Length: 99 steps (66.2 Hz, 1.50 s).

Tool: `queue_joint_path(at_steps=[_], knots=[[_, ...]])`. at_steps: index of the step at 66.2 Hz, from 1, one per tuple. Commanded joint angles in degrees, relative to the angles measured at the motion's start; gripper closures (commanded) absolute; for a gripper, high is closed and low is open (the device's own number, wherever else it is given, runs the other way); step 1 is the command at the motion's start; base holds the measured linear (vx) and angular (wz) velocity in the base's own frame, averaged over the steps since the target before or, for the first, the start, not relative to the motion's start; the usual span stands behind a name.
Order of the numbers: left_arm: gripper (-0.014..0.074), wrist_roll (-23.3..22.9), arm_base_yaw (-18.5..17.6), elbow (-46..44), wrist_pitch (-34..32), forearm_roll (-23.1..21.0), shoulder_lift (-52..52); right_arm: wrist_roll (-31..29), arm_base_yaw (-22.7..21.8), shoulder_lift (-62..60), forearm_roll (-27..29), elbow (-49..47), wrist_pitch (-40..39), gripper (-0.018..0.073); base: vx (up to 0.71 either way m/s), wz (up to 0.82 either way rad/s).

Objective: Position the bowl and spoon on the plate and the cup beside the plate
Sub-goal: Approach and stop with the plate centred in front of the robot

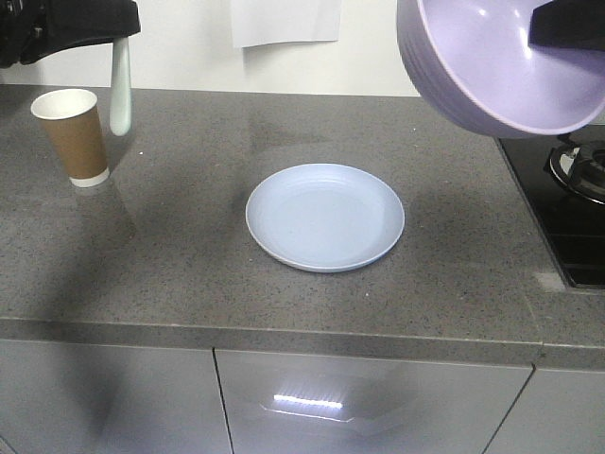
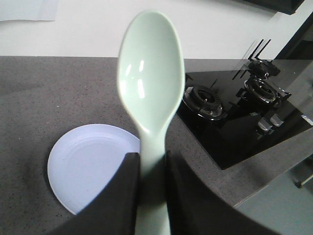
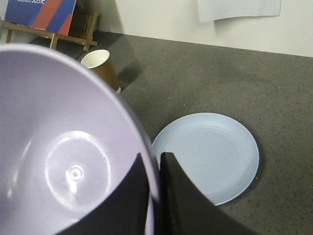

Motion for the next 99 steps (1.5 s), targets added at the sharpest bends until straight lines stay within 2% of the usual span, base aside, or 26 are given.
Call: queue_joint_path(at_steps=[1, 99], knots=[[0.0603, -0.03, 0.14, -1.41, -2.26, -3.19, -1.64, -0.2, -0.19, -1.19, 2.77, -1.66, -3.03, 0.057, 0.05, -0.04], [0.0603, -0.03, 0.14, -1.41, -2.26, -3.19, -1.64, -0.2, -0.19, -1.19, 2.77, -1.66, -3.03, 0.057, 0.05, -0.03]])
